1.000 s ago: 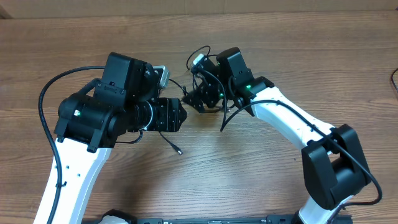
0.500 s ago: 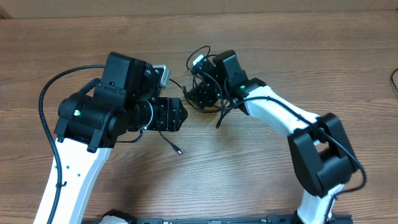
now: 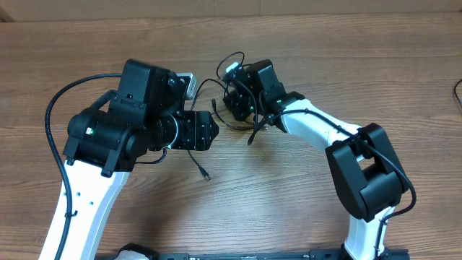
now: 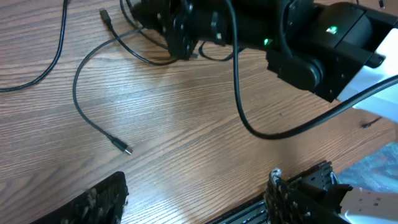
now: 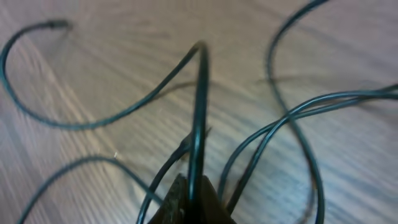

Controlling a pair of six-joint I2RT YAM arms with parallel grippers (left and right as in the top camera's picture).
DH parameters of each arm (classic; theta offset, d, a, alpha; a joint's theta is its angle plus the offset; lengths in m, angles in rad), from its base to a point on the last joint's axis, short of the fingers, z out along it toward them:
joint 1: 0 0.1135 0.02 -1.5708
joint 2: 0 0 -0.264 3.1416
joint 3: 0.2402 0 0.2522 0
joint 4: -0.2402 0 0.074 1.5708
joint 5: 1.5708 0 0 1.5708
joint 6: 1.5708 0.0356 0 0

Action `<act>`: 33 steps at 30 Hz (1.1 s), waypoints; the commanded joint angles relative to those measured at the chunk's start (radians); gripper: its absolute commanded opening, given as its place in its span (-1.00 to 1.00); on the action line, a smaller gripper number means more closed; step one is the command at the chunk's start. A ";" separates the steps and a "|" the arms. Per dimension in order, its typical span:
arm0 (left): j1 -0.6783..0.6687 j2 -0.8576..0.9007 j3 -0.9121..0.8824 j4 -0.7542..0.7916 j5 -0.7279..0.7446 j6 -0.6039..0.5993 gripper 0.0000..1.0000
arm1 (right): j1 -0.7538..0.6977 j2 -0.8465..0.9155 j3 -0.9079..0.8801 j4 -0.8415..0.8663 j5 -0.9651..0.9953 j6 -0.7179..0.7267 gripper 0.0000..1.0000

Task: Untangle cables
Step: 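Pull the grasped cable with the right gripper up and to the right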

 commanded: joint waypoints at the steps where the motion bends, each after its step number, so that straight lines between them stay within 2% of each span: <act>1: 0.004 -0.011 -0.004 0.000 -0.002 0.019 0.43 | -0.023 -0.087 0.019 0.023 0.006 0.083 -0.93; 8: 0.004 -0.011 -0.004 0.014 -0.008 0.019 0.42 | -0.023 -0.291 0.077 0.013 0.006 0.083 -0.93; 11: 0.004 -0.011 -0.004 0.024 -0.010 0.020 0.43 | -0.023 -0.383 0.105 0.013 0.017 0.133 -0.93; 15: 0.005 -0.009 -0.004 0.031 -0.056 0.019 0.50 | -0.024 -0.513 0.130 0.013 0.103 0.243 -0.93; 22: 0.004 0.033 -0.005 0.031 -0.067 0.019 0.51 | -0.024 -0.696 0.179 0.016 0.211 0.252 -0.93; 30: 0.004 0.127 -0.005 -0.001 -0.060 0.021 0.49 | -0.053 -0.804 0.204 0.024 0.670 0.261 -0.93; 33: 0.004 0.164 -0.005 -0.013 -0.060 0.048 0.43 | -0.100 -0.819 0.204 0.068 0.778 0.193 -0.93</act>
